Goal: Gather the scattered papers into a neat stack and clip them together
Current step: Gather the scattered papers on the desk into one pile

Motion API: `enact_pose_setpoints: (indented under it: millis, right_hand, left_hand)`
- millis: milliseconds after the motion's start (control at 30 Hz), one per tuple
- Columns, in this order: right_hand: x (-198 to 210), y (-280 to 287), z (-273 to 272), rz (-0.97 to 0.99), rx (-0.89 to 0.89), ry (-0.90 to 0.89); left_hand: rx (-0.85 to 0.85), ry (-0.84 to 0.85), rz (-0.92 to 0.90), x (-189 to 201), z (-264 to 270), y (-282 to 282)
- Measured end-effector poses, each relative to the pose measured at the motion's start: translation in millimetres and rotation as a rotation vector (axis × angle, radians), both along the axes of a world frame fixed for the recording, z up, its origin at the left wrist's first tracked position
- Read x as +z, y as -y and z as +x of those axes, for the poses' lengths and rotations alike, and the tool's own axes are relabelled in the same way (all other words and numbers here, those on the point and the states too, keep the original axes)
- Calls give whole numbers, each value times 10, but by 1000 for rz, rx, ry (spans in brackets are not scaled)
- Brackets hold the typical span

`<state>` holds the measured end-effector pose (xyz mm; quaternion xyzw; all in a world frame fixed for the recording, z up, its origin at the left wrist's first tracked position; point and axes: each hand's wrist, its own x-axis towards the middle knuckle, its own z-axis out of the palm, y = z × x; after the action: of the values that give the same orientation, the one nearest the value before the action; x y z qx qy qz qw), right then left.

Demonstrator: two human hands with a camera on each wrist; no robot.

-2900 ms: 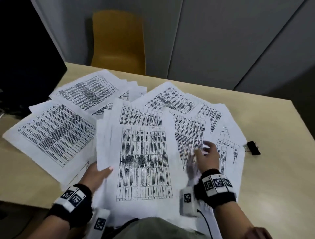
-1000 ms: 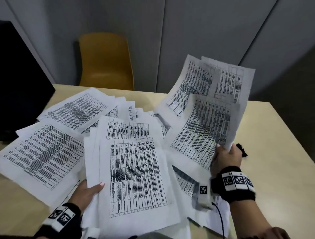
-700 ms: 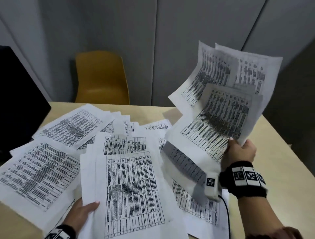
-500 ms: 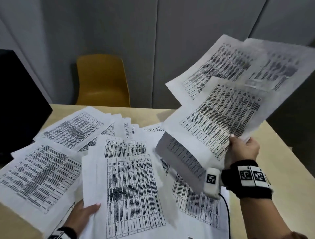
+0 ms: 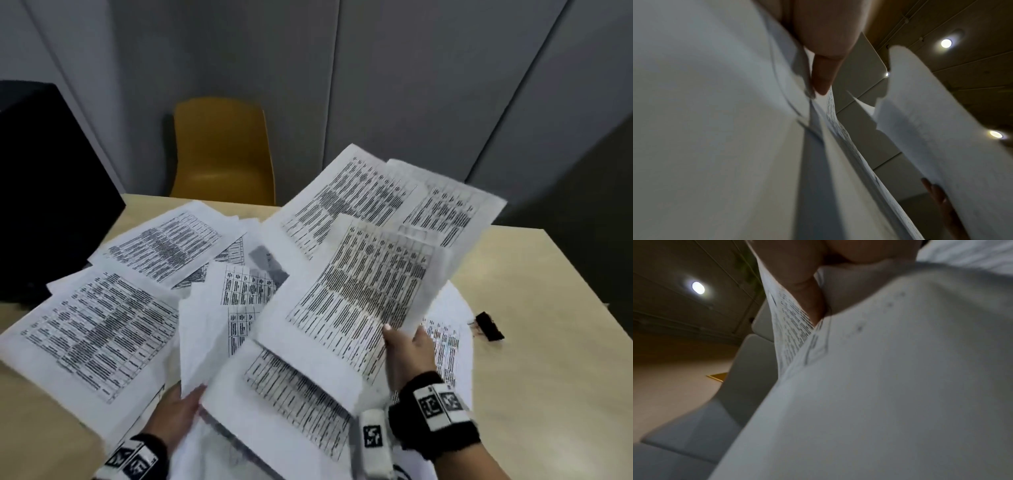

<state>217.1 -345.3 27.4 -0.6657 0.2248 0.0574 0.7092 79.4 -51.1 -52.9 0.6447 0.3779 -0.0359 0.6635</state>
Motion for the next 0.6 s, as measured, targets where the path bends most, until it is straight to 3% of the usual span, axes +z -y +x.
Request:
enact_pose_setpoints:
  millis: [167,333,467,600]
  right_hand:
    - [-431,-112,-193,-128,158,-117]
    - [-388,-116,-107,-149,345,-170]
    - [-365,-114,156,-86,265,-110]
    - [-422,-157,332,-187,263,-152]
  left_hand:
    - [10,11,-41,-8,-5,-16]
    - [-149,-7,63,25,-45,31]
    - [-164,-31,87,3,-45,-1]
    - [-135,-38,57,3,-48,4]
